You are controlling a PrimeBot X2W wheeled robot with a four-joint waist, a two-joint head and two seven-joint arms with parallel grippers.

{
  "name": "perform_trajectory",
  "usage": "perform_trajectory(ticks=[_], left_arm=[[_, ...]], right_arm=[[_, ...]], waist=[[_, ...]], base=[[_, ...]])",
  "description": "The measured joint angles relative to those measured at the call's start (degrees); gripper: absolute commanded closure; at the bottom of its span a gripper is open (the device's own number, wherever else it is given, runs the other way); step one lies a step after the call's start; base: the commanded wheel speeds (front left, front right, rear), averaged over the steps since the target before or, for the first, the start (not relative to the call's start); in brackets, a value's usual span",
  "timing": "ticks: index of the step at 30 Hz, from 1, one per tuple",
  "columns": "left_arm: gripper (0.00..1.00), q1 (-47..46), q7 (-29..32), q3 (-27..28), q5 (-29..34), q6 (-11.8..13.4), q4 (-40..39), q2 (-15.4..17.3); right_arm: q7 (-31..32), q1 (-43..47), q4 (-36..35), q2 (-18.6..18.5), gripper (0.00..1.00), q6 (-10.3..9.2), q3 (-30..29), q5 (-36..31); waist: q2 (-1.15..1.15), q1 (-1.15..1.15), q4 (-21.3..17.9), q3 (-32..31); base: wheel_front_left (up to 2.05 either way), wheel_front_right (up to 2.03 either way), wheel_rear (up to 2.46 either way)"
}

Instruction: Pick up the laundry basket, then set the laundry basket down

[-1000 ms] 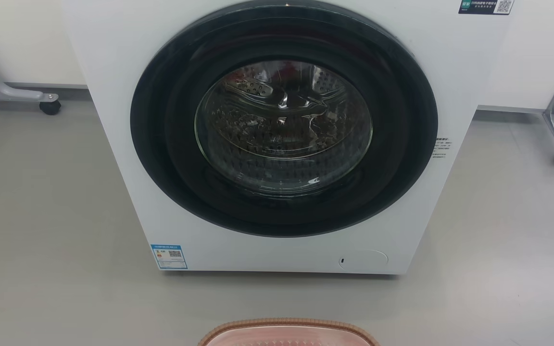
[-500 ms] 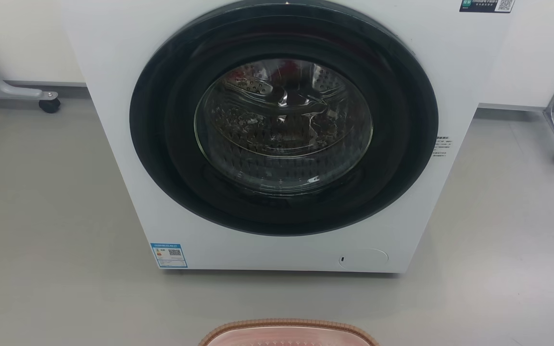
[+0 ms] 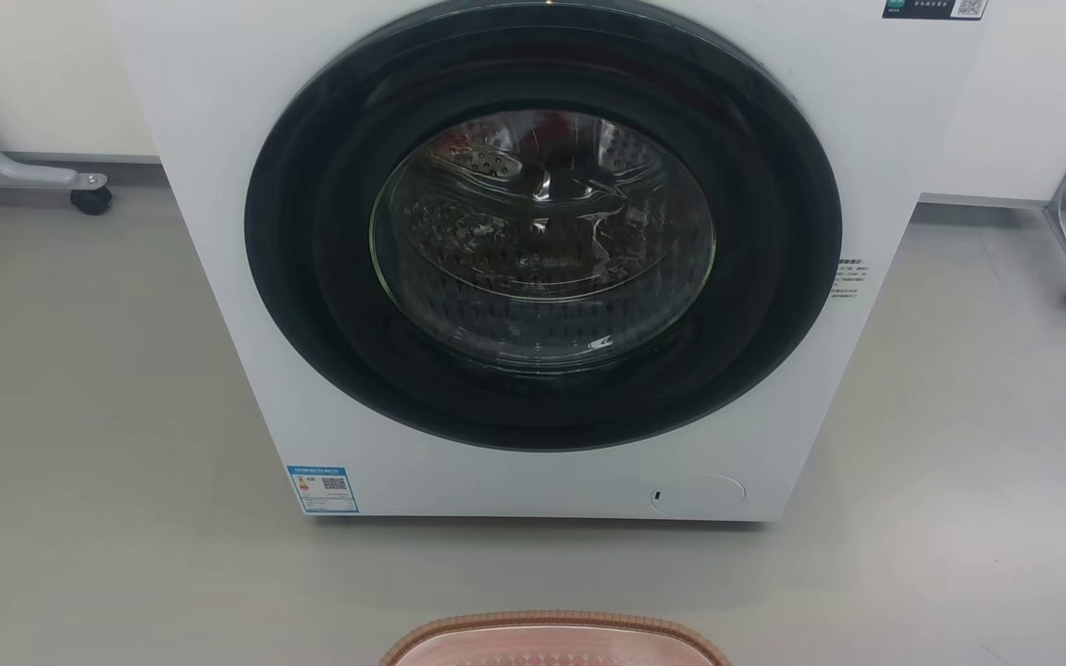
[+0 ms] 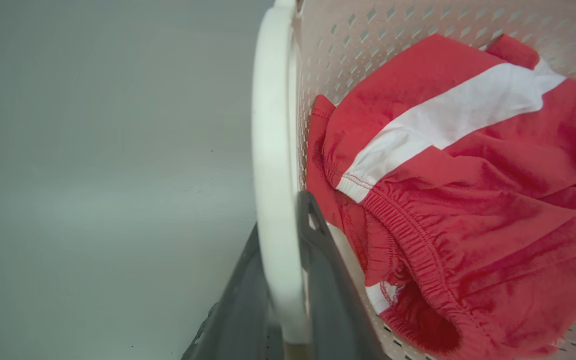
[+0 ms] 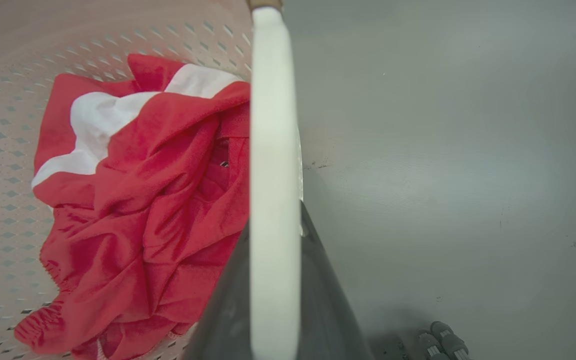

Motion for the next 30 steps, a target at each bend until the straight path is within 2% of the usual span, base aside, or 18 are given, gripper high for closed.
perform_trajectory(ticks=[22,30], left_arm=[[1.00,-1.62,-1.25,-0.45,-0.73,0.48,-0.05,0.11],[1.00,-8.76,-2.76,0.92,-1.10,1.03,-0.92,0.14]], right_arm=[[-1.20,-3.32,0.76,-0.13,1.00,-0.01,2.96,2.03],[-2.72,-11.83,2.07,-0.15,1.00,-0.01,3.09,1.15]], waist=[[0.00,0.00,-0.87,3.18],[0.00,0.00,-0.99,7.73]], base=[[0.00,0.00,0.00],[0.00,0.00,0.00]])
